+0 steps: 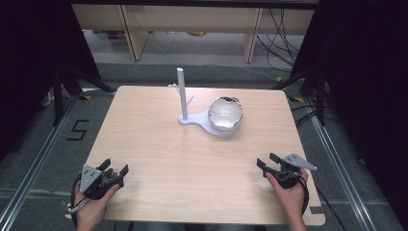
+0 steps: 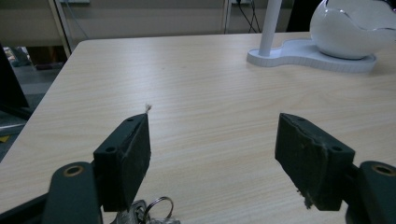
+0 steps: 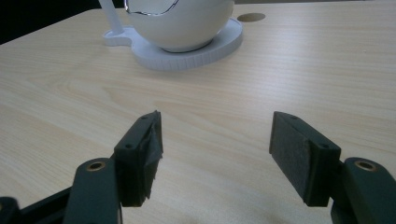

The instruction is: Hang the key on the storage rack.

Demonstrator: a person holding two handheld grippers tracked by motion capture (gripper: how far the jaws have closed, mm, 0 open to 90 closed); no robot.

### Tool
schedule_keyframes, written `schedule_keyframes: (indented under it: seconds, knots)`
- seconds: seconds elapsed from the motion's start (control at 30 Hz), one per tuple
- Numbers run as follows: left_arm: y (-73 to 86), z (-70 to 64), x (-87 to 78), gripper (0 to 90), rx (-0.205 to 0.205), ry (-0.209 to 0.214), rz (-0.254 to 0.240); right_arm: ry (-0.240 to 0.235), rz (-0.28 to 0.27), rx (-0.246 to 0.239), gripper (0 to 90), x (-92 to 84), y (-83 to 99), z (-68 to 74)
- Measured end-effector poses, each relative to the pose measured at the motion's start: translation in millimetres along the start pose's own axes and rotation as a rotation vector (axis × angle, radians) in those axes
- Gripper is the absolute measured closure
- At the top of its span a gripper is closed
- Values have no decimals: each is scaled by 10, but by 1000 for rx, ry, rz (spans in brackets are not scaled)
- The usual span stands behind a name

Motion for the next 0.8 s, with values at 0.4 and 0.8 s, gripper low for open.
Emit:
schedule_keyframes:
  seconds: [0.4,0.8]
  knots:
    - [-199,256,-90,302,101,55,424,19,17,34,344,-21,5,-20]
    - [-181,452,-20,312,142,280,1005,2,21,23,338,-19,7,-11]
Point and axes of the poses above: each handheld gripper's, and its own axes: x roughly forward along the jaws, y roughly out of its underside, z roughly to its left, the point moved 7 cm from there along x, roughly forward along the jaws, and after that the axes turned 10 degrees about y, right-handed, at the moved point
